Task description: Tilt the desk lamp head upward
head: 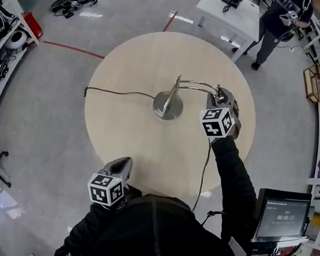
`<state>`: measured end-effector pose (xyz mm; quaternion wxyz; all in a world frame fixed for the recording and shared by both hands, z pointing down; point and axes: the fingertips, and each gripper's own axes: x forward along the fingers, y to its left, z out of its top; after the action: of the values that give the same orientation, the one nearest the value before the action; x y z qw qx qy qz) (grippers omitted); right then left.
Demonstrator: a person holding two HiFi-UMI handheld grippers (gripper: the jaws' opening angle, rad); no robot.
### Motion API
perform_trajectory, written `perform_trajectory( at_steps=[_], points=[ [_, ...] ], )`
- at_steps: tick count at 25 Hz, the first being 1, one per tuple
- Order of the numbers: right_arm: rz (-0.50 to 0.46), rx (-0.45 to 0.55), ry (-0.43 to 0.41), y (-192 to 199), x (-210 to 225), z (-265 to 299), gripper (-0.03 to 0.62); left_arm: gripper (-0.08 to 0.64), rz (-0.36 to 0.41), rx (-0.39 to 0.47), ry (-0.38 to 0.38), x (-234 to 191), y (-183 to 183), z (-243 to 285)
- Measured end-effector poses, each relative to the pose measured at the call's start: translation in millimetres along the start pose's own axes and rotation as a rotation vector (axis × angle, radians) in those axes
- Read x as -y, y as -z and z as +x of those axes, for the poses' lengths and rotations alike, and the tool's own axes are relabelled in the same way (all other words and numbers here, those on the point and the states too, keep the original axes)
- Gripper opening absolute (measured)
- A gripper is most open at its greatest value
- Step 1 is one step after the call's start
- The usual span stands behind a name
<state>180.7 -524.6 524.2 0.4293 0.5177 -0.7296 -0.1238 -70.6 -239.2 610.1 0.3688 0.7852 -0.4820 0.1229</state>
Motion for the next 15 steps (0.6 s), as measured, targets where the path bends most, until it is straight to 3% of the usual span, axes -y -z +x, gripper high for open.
perform_trajectory(
  at_steps=[10,15],
  points=[
    [-0.172,0.051,-0.058,-9.8,15.4,11.1,0.153,0.006,-0.017,-0.006,-0.009,-4.1,2.5,-3.1],
    [-0.297,0.07,-0.02,-26.5,23.4,9.7,0.153,0.006,-0.026,-0.007,-0.013,-5.5,2.9,-2.8]
  ],
)
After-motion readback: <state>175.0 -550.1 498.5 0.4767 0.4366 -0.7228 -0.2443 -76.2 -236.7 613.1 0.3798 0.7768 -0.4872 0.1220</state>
